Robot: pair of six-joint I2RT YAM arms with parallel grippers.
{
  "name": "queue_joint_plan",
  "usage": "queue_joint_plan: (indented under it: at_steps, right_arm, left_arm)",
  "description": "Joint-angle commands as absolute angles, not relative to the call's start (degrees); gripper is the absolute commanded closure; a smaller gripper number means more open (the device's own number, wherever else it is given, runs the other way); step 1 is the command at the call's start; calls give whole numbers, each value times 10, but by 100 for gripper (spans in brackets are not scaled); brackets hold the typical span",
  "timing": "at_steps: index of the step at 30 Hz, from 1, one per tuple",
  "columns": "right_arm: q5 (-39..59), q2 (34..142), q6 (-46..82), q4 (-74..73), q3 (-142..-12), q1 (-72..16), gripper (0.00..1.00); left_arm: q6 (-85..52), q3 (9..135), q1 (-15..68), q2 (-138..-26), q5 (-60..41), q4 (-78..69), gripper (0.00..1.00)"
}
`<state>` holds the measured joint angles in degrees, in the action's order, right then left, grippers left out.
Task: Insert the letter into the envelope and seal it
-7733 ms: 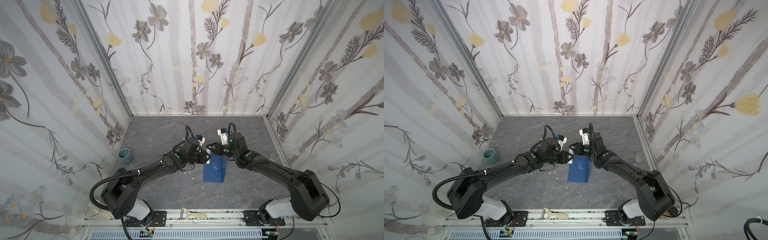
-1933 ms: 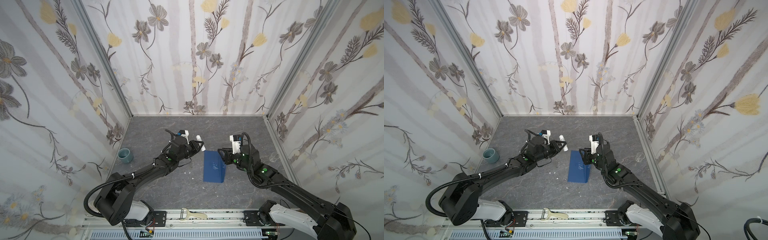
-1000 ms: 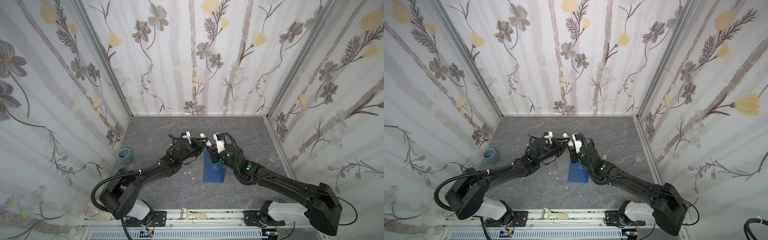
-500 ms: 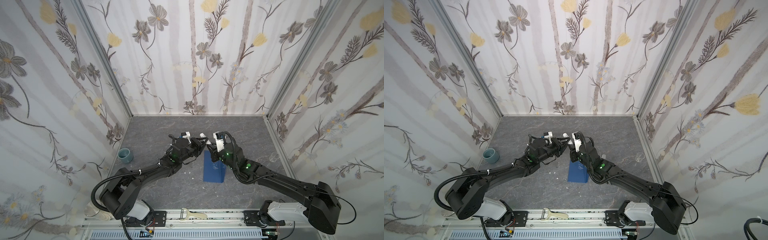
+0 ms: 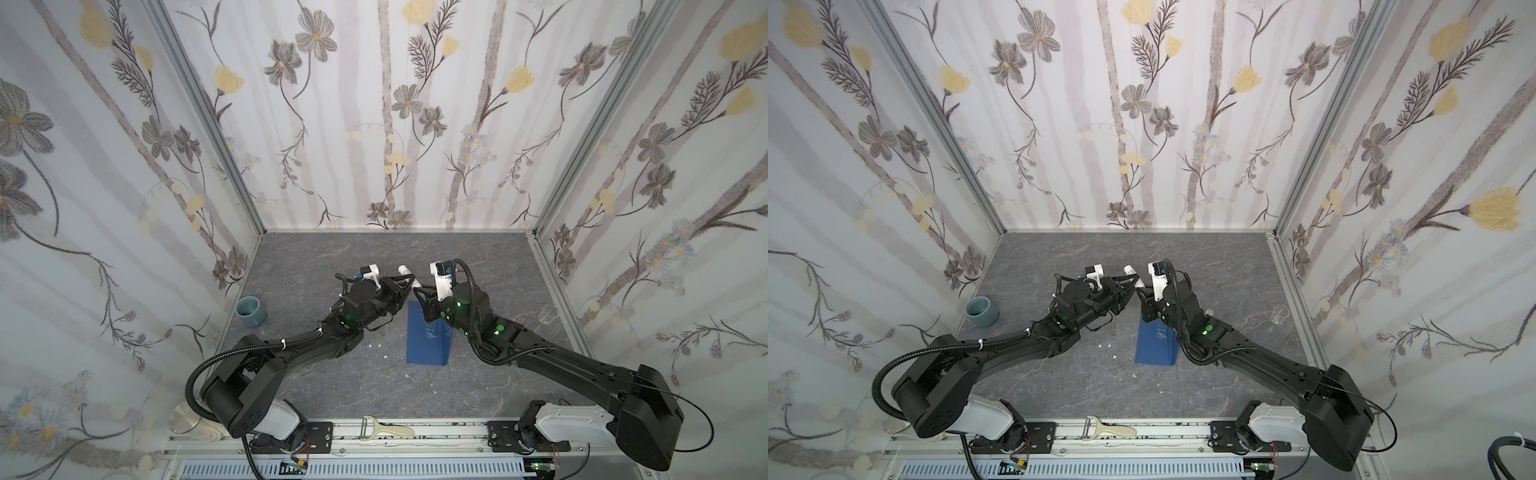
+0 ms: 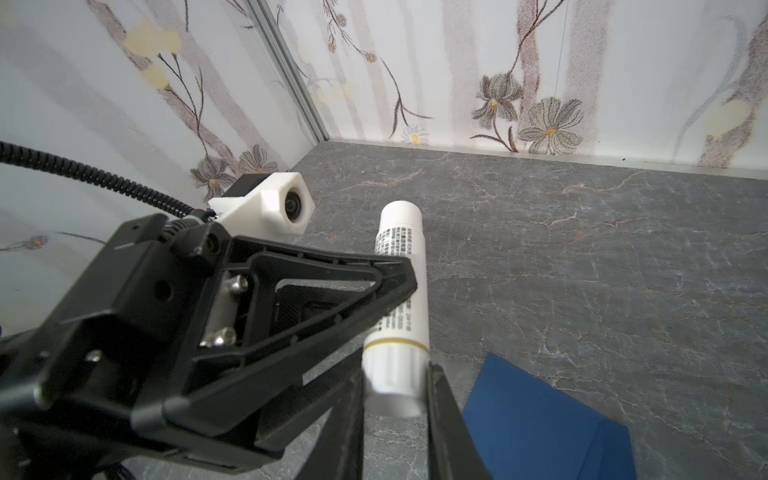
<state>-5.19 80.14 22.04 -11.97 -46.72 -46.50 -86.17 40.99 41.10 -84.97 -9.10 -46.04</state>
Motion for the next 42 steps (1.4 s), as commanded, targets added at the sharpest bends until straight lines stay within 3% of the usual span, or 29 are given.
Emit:
queue_joint_plan:
  at_steps: [1, 18, 42]
  right_arm:
    - [53, 797, 292, -205, -466, -444, 91]
    - [231, 795, 519, -337, -414, -357, 92]
    - [382, 878, 799, -579, -349, -282, 90]
  left_arm:
    - [-865, 401, 422, -857, -118, -539, 100]
    - [-848, 356, 460, -969, -105, -870, 100]
    - [-844, 363, 472, -1011, -138, -965, 100]
